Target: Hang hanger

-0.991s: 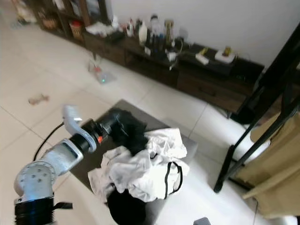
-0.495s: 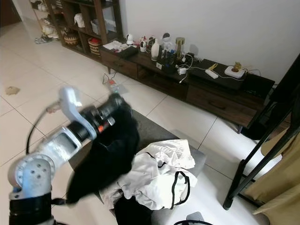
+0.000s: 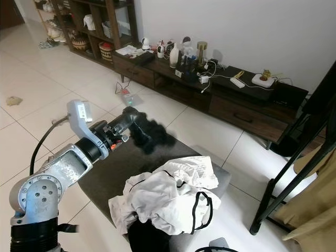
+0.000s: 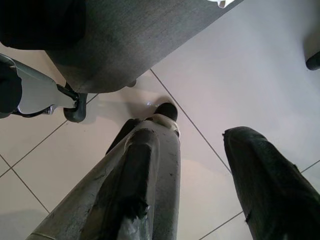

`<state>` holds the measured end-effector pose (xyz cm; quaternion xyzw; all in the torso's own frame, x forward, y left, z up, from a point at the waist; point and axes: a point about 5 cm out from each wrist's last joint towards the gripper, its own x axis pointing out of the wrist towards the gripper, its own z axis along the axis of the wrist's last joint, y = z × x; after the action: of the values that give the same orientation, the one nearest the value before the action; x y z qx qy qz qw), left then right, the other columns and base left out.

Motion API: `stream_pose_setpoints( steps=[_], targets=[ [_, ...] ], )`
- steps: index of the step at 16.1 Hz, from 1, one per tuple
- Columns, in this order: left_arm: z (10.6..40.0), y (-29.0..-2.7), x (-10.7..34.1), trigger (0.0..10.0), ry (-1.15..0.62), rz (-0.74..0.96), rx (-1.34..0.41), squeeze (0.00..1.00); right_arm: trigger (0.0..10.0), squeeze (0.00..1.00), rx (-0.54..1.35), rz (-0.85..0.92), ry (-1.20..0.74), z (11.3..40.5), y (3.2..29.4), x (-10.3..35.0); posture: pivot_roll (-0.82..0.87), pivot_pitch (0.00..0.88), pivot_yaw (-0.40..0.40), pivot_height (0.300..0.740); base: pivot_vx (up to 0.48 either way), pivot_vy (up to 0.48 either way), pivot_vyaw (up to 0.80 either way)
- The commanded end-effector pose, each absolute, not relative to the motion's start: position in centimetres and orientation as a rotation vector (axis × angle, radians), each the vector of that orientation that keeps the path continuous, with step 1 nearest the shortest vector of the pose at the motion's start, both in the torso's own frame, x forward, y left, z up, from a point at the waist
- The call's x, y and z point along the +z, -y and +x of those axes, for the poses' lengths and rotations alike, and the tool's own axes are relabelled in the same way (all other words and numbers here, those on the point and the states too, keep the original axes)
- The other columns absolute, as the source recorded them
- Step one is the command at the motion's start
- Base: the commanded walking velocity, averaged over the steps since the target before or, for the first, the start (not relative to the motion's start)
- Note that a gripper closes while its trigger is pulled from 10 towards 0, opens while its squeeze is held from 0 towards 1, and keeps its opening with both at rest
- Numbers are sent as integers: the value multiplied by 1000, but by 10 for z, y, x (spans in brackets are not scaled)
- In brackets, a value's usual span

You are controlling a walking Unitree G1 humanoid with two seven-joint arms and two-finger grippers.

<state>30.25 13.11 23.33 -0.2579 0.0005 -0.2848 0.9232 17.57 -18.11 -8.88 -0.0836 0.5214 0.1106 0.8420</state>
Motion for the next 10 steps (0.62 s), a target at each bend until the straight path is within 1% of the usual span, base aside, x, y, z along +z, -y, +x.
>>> stream_pose_setpoints(
  steps=[1, 3, 4, 5, 6, 10],
  targets=[
    [302, -130, 235, 0, -2, -530, -598, 0, 10000, 0, 223, -171, -1118, 171, 184, -91, 31, 78, -29, 740, 0, 0, 0],
    [302, -130, 235, 0, -2, -530, -598, 0, 10000, 0, 223, -171, -1118, 171, 184, -91, 31, 78, -29, 740, 0, 0, 0],
    [304, -134, 241, 0, 52, -524, -568, 0, 10000, 0, 222, -171, -1117, 171, 183, -91, 31, 78, -29, 740, 0, 0, 0],
    [306, -120, 180, 0, -191, -317, -479, 0, 10000, 0, 234, -177, -1113, 171, 181, -91, 33, 26, -12, 740, 0, 0, 0],
    [300, -117, 152, 0, -272, -208, -435, 0, 10000, 0, 237, -177, -1112, 171, 180, -91, 30, 21, -9, 740, 0, 0, 0],
    [293, -122, 146, 0, -224, 7, -350, 0, 10000, 0, 241, -180, -1120, 169, 181, -92, 34, 17, -11, 740, 0, 0, 0]
  ],
)
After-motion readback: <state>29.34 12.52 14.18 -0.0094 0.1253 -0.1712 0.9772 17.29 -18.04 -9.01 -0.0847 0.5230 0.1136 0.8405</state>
